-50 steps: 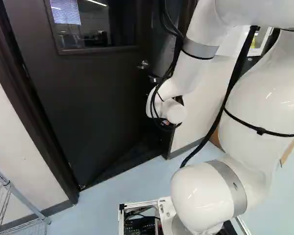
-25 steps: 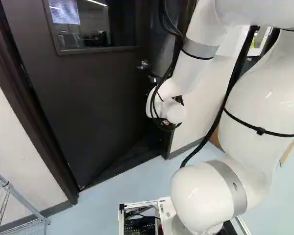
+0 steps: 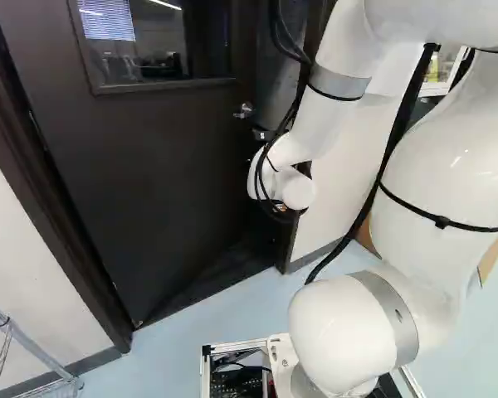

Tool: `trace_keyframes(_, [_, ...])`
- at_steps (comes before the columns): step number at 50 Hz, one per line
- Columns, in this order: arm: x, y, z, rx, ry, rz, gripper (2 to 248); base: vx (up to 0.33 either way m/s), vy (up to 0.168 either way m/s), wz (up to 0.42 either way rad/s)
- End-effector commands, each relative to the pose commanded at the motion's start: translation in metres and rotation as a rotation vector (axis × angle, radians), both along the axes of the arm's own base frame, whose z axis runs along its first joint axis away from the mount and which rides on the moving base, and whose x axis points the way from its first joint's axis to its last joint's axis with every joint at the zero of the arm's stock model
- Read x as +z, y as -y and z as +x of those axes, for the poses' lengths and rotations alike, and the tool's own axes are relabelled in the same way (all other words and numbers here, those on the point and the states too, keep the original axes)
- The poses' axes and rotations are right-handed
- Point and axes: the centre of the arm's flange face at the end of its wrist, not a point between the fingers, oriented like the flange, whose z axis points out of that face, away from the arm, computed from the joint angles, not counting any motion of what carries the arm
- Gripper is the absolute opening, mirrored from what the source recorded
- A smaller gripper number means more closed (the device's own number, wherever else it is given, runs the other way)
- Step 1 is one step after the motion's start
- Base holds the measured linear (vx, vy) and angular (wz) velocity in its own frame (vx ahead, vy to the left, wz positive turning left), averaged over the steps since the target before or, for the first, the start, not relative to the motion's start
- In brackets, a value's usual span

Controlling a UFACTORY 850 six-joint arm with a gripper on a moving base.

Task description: Open the door and move inside

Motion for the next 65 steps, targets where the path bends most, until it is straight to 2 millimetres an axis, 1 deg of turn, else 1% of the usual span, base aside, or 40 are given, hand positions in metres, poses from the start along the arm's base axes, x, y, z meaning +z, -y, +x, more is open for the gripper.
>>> trace_keyframes(50, [0.0000,0.0000,0.0000,0.000,0.000,0.000,247,0.056,0.047,-0.011])
trace_keyframes(65, [0.0000,0.0000,0.0000,0.000,0.000,0.000,247,0.053,0.024,-0.154])
